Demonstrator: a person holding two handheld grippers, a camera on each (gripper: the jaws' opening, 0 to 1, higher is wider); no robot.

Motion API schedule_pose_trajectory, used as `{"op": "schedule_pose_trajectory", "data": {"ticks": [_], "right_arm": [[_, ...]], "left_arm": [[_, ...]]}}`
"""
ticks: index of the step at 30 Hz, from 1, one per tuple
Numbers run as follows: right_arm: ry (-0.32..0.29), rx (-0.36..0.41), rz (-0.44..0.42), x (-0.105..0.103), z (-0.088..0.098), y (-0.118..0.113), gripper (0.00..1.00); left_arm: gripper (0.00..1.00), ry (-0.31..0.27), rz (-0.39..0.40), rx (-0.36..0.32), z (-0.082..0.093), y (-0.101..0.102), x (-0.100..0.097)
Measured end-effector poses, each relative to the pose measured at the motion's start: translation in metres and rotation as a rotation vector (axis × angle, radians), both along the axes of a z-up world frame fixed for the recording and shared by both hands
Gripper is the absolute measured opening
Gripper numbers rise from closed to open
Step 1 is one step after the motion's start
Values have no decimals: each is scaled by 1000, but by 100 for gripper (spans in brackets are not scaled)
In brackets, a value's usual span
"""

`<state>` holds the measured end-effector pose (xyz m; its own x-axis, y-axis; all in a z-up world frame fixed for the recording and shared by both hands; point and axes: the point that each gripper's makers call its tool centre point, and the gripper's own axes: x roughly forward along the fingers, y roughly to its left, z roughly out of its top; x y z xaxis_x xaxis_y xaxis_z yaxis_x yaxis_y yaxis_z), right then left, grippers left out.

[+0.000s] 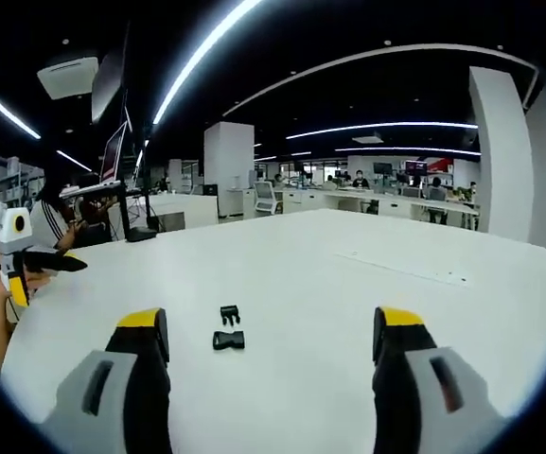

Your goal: Snap the two parts of the plastic buckle together until the buckle closes and remains connected.

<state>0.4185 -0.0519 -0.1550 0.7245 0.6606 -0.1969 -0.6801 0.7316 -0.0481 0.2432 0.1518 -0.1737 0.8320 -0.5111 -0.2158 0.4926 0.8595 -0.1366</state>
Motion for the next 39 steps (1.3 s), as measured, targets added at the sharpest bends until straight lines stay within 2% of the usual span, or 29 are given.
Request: {"op": "schedule_pose_trajectory", "data": {"ticks": [23,29,39], "right_arm": [[45,-102,45,-1,-22,25,86],[99,-116,63,-5,-33,32,80],[108,-172,72,-6,-43,36,72]], "left_arm": [[92,0,2,-6,-1,2,-1],[92,1,-1,-6,-2,2,-1],[92,4,-1,-5,-3,2,-1]]}}
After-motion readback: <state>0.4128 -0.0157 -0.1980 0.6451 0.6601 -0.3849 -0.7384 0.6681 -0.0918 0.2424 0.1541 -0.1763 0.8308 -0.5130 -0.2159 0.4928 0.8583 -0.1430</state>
